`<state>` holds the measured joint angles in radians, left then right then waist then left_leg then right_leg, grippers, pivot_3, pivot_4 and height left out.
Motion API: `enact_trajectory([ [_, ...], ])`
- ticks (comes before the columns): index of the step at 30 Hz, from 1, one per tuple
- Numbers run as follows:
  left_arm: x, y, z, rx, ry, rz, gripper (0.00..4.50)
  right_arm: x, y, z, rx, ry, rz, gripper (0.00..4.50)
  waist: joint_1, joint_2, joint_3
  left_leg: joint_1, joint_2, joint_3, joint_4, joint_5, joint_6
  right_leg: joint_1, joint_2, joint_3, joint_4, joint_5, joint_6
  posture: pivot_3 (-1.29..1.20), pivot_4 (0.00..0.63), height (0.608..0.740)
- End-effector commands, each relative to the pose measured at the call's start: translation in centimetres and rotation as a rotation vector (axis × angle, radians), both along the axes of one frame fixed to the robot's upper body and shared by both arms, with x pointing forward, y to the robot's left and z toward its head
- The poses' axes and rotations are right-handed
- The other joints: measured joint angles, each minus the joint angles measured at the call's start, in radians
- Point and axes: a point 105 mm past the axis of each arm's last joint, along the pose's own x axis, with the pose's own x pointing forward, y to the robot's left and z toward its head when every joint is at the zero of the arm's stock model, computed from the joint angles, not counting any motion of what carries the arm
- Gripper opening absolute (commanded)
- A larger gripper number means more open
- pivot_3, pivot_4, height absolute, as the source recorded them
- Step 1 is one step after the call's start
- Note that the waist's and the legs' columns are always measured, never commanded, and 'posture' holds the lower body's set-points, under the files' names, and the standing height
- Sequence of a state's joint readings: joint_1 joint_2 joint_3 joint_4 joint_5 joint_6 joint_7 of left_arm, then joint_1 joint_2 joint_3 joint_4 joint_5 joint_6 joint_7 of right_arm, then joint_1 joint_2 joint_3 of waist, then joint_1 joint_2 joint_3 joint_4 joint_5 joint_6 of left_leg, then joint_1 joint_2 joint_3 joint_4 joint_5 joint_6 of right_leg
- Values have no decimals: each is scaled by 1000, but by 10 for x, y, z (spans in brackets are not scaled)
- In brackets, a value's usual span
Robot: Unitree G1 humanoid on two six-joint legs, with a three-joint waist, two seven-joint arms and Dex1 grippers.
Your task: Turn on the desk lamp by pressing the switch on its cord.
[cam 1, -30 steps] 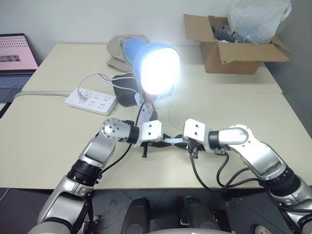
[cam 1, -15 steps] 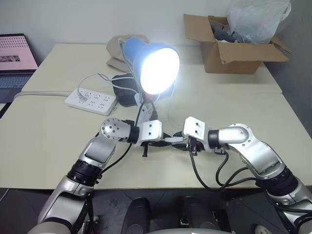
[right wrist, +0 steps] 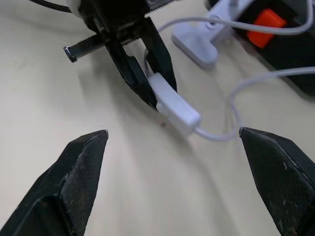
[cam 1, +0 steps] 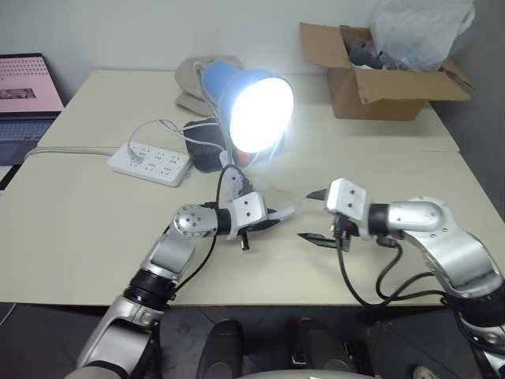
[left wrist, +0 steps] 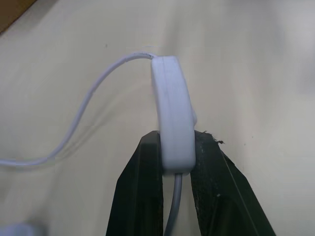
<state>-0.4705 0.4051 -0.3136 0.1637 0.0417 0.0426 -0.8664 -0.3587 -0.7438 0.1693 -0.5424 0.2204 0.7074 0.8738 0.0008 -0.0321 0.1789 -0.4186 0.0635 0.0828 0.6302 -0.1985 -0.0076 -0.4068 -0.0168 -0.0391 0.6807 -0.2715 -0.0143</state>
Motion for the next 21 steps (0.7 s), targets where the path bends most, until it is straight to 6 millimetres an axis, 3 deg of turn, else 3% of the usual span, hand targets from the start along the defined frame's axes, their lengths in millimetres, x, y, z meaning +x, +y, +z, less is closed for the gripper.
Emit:
enact_trajectory([
  [1, 9, -6, 11, -35, -71, 26, 425, -8, -7, 13, 19, -46, -44, 4484, 0, 0, 0, 0, 0, 0, 0, 0, 0, 0, 0, 0, 0, 0, 0, 0, 150, 740],
  [8, 15, -9, 9, -41, -44, 25, 425, -11, -19, 12, 42, -51, -151, 4484, -2, 0, 0, 1, 0, 0, 0, 0, 0, 0, 0, 0, 0, 0, 1, 0, 150, 740],
  [10, 13, -8, 11, -69, -3, 18, 1128, -14, -22, 12, 46, -48, -165, 4500, -2, 0, 0, 0, 0, 0, 0, 0, 0, 0, 0, 0, 0, 0, 1, 0, 150, 740],
  [16, 3, 0, 18, -88, 35, -23, 2204, -16, -27, 10, 41, -41, -189, 4500, -3, 0, 0, 0, 0, 0, 0, 0, 0, 0, 0, 0, 0, 0, 1, 0, 150, 740],
  [21, -11, 20, 26, -76, 46, -29, 3431, -14, -27, 9, 42, -38, -180, 4500, -6, 0, 0, 1, 0, 0, 0, 0, 0, 0, 0, 0, 0, 0, 1, 0, 150, 740],
])
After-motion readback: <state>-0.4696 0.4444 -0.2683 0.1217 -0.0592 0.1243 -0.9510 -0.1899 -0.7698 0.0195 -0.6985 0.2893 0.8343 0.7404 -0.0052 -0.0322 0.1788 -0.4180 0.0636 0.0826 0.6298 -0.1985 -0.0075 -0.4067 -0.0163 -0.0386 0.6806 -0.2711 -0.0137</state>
